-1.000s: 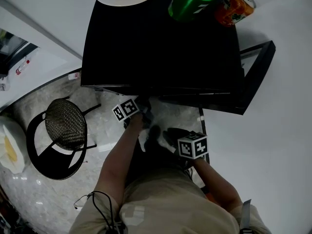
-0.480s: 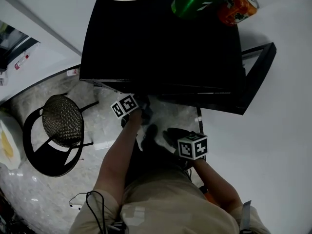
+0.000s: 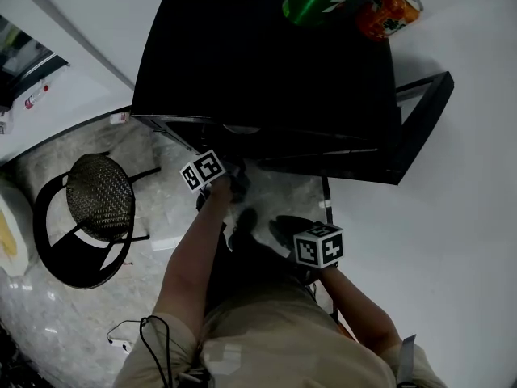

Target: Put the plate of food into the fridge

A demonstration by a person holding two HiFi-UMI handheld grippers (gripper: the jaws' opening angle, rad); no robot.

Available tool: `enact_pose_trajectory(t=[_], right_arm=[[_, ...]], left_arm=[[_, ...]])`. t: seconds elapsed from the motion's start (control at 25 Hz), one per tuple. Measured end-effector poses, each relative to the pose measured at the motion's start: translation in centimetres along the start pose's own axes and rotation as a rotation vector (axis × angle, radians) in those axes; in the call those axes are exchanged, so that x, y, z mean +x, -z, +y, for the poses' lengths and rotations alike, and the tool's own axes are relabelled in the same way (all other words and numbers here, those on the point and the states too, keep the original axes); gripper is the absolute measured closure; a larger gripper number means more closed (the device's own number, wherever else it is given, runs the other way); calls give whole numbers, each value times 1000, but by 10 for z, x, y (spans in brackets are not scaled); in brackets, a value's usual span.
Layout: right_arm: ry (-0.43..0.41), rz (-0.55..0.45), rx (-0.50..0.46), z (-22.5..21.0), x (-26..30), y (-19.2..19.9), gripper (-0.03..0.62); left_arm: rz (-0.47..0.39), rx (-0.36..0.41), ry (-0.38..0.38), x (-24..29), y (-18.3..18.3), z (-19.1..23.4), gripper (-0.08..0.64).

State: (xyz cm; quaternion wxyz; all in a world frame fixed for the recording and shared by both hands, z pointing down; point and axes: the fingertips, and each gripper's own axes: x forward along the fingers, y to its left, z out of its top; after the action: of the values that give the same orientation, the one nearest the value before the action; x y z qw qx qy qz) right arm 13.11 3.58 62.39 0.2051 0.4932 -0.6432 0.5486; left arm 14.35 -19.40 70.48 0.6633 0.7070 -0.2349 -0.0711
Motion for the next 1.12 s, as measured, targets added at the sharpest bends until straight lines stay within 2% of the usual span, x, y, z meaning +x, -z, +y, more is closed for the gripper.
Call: enact_pose_trajectory(t=[0.32, 0.52, 0.68, 0.76, 0.88, 1.12], right_arm=[[-19, -21, -12, 2, -4, 0, 483], [-50, -53, -15, 6, -5, -7, 484], [-98, -84, -50, 17, -9, -19, 510], [-116, -111, -58, 23, -11, -27, 531], [-126, -157, -62, 26, -17, -38, 566], [-170, -222, -101, 37, -30, -56, 571]], left_arm=[[27, 24, 16, -14, 10, -9, 536], [85, 95, 6, -34, 17, -22, 537], [96, 130, 2, -52, 13, -36, 541], [127, 200, -8, -62, 12, -43, 546], [198, 346, -22, -76, 13, -55, 548], [275, 616, 0, -94, 16, -93, 548]])
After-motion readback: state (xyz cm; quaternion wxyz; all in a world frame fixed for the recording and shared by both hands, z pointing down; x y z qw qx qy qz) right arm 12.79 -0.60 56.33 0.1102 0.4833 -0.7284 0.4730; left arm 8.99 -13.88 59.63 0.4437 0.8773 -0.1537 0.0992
